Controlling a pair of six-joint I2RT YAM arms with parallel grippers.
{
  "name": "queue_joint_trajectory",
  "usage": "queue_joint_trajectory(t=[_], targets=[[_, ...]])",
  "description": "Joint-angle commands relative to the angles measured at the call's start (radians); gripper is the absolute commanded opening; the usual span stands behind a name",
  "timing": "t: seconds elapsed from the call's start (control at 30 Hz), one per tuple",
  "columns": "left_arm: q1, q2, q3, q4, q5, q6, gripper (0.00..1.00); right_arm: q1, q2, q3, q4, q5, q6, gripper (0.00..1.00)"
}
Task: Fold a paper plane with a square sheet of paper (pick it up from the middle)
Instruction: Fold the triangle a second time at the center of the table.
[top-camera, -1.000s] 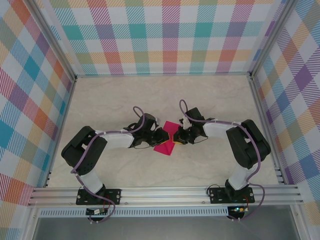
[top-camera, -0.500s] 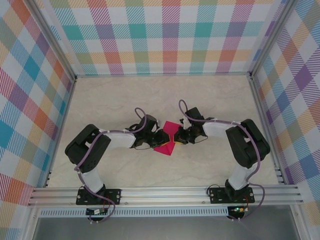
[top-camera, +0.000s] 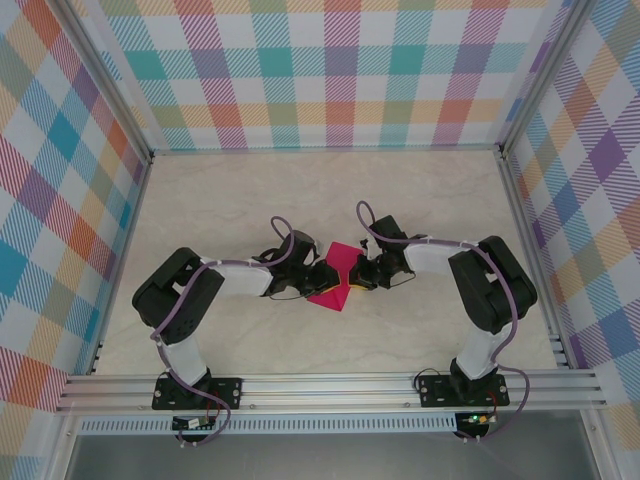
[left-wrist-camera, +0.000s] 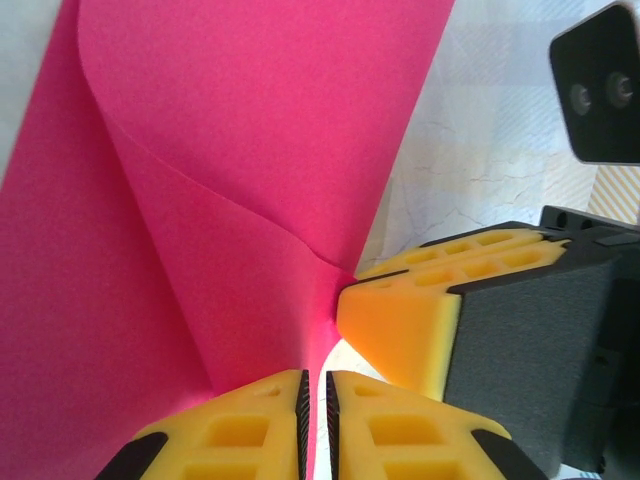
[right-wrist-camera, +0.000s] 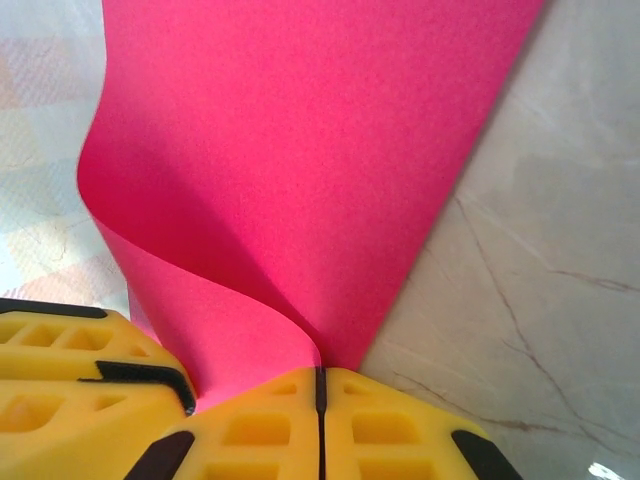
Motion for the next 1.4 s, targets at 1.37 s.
queue_joint_trajectory(t=[1.37], targets=[[-0.013, 0.03, 0.002, 0.01, 0.032, 0.009, 0.15, 0.003, 0.002, 0.026, -0.05, 0.004, -0.033, 0.07]])
